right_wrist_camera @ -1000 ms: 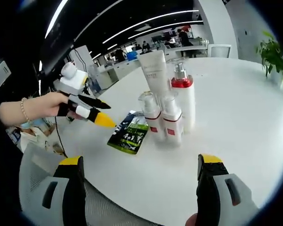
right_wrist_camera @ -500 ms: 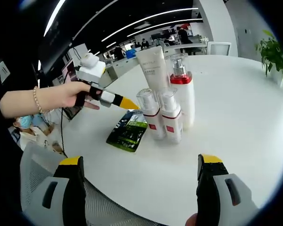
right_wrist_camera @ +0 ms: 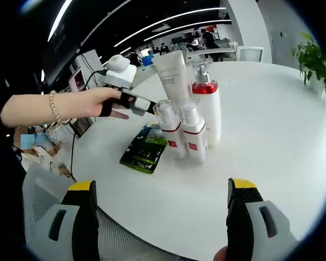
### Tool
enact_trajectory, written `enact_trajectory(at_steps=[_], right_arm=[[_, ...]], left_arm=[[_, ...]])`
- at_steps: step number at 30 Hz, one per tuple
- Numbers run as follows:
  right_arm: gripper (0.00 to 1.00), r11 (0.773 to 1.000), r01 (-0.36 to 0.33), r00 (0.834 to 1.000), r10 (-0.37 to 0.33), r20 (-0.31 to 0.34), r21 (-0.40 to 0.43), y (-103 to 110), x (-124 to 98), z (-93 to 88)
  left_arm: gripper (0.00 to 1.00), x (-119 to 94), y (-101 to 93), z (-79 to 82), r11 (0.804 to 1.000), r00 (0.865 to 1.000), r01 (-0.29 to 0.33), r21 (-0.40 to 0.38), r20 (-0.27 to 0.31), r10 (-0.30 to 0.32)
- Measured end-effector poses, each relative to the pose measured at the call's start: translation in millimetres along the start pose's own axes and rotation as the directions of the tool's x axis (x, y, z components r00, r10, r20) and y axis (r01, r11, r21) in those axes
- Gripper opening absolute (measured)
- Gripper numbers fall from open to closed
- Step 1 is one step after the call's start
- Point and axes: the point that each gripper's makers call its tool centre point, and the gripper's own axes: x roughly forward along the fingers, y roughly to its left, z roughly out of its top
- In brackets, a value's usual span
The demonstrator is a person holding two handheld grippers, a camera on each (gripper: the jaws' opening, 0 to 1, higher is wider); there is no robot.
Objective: Arrange the skincare products in the storage area until every visible bottle or jar stands upright without overlapping.
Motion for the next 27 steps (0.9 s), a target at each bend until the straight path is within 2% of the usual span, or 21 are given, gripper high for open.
enact_trajectory(at_steps=[5,11,21,27], right_arm=[[1.00,1.000,0.004,1.000,-0.004,-0.010,-0.011,0,0,-1.5],[1.00,1.000,0.009,1.000,-0.009,-0.023,-0.012,-1,1,-4.3],[1.00,1.000,0.009,0.999,-0.009,-0.035,-0.009,-1,1,-6.2],[1.00,1.000,0.012,0.999,-0.012,-0.039,-0.008,-1,1,-6.9]], left_arm=[[0.69,10,1.8,5.7,1.000,1.000,-0.021,-0.013,0.012,0.021],[0.66,15,-1.7,5.2,0.998,0.999,-0.031,-0.047,0.016,0.031],[0.61,30,-0.3,15.2,0.998,0.997,-0.069,-0.004,0.024,0.069],[0.58,35,2.4,12.6,0.997,0.997,-0.082,-0.015,0.012,0.082]])
